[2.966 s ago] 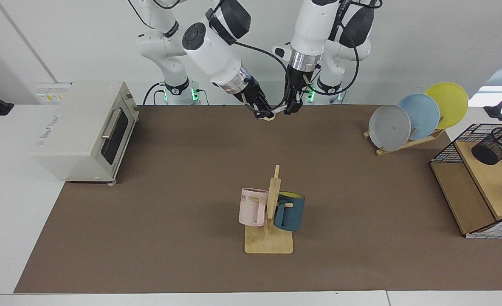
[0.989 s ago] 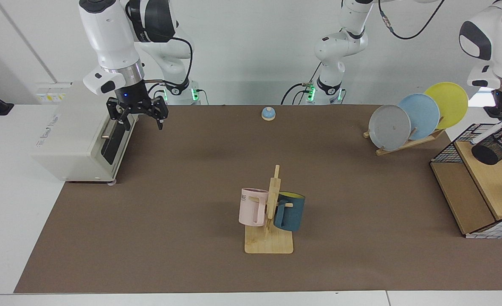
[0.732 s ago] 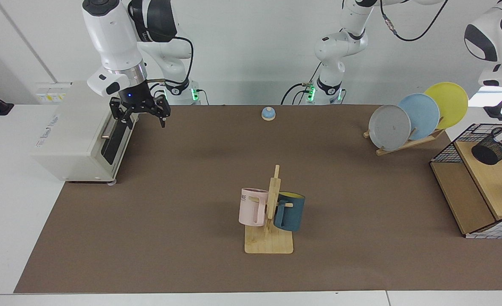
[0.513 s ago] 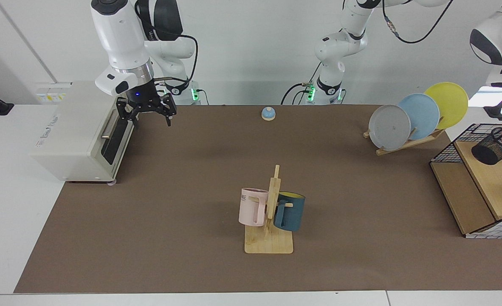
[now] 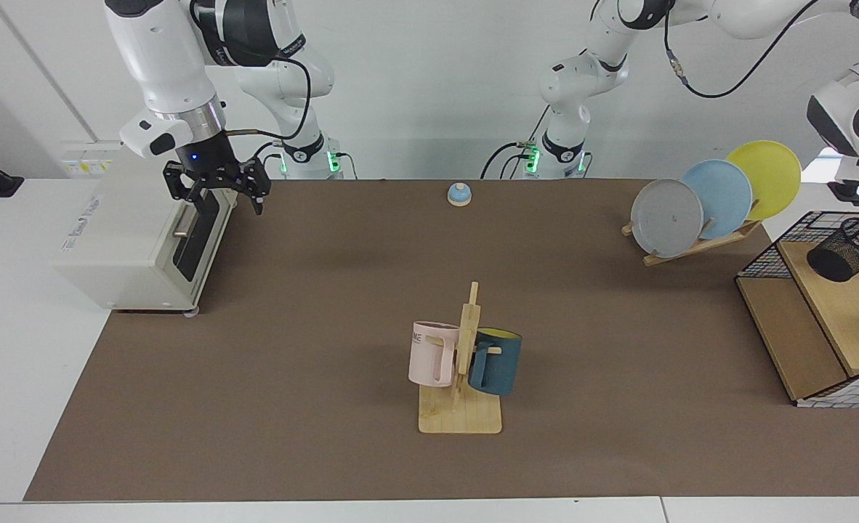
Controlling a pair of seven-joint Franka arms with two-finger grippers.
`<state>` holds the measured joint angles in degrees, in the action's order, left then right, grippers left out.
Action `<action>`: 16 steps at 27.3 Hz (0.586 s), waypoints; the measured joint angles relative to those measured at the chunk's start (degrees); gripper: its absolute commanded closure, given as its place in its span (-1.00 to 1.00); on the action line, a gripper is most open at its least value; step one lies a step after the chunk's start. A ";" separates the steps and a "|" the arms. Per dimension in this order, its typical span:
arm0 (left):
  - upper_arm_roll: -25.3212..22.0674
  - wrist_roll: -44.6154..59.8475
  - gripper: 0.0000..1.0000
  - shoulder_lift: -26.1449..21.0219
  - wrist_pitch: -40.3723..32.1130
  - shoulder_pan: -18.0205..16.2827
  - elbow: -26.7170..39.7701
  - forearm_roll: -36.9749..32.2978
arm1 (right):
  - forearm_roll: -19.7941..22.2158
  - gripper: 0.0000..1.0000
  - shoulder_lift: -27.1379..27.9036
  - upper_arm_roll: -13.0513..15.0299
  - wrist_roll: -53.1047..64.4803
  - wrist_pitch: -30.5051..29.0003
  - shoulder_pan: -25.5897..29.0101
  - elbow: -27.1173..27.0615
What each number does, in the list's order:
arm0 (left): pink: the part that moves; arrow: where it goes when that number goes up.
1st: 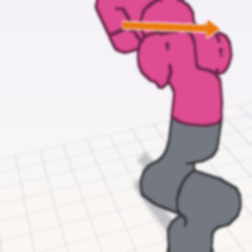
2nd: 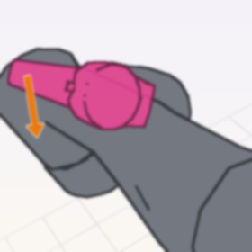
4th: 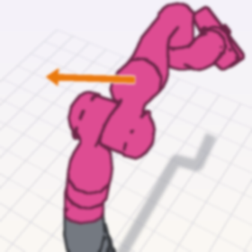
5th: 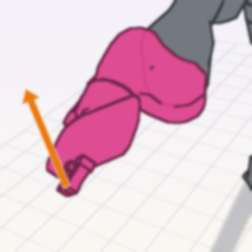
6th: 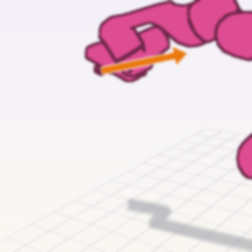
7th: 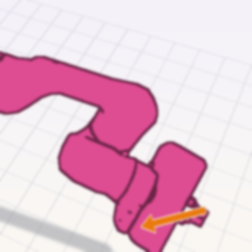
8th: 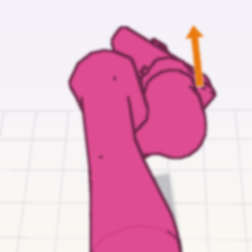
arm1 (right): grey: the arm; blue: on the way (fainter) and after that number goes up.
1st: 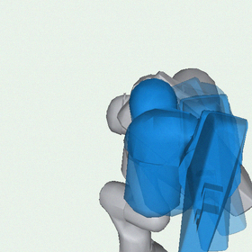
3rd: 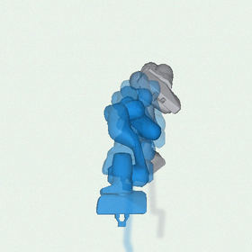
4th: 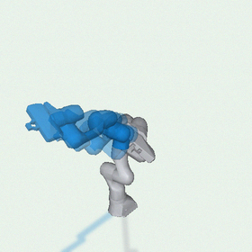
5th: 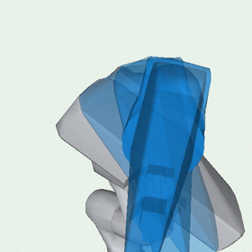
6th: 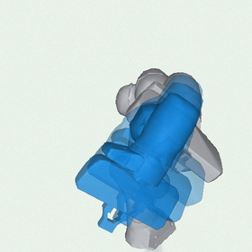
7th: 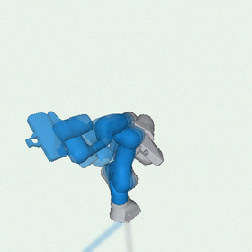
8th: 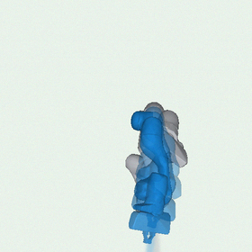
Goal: Put markers into pen holder
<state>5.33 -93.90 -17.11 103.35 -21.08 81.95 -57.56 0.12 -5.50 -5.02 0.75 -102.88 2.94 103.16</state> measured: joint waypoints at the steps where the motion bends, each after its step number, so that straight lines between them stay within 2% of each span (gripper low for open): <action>1: 0.17 0.91 1.00 -0.09 -1.91 0.13 0.00 -0.91 | 0.00 -1.00 -0.02 0.41 0.03 0.08 -0.52 0.00; 7: 0.59 5.96 1.00 -0.11 -9.12 2.71 -0.04 -3.38 | 0.04 -1.00 -0.07 6.00 0.03 0.46 -6.43 0.00; 11: 0.64 9.65 1.00 -0.33 -12.42 3.49 0.13 -3.40 | 0.04 -1.00 -0.09 7.20 0.03 0.49 -7.11 0.00; 12: 0.63 10.51 0.87 -0.41 -13.15 3.51 0.17 -3.40 | 0.04 -1.00 -0.10 7.25 0.03 0.51 -7.11 0.00; 13: 0.63 11.43 0.23 -0.51 -13.98 3.52 0.23 -3.40 | 0.04 -1.00 -0.10 7.30 0.03 0.53 -7.12 0.00; 14: 0.63 12.20 -0.99 -0.60 -14.59 3.52 0.29 -3.40 | 0.04 -1.00 -0.11 7.34 0.03 0.55 -7.13 0.00; 15: 0.63 12.92 -0.95 -0.71 -15.15 3.53 0.35 -3.40 | 0.04 -1.00 -0.11 7.38 0.03 0.55 -7.13 0.00; 16: 0.62 13.37 -1.00 -0.81 -15.54 3.53 0.39 -3.40 | 0.04 -1.00 -0.12 7.43 0.03 0.55 -7.13 0.00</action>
<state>5.95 -80.53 -17.93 87.81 -17.55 82.33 -60.96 0.16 -5.63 2.41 0.77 -102.33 -4.19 103.16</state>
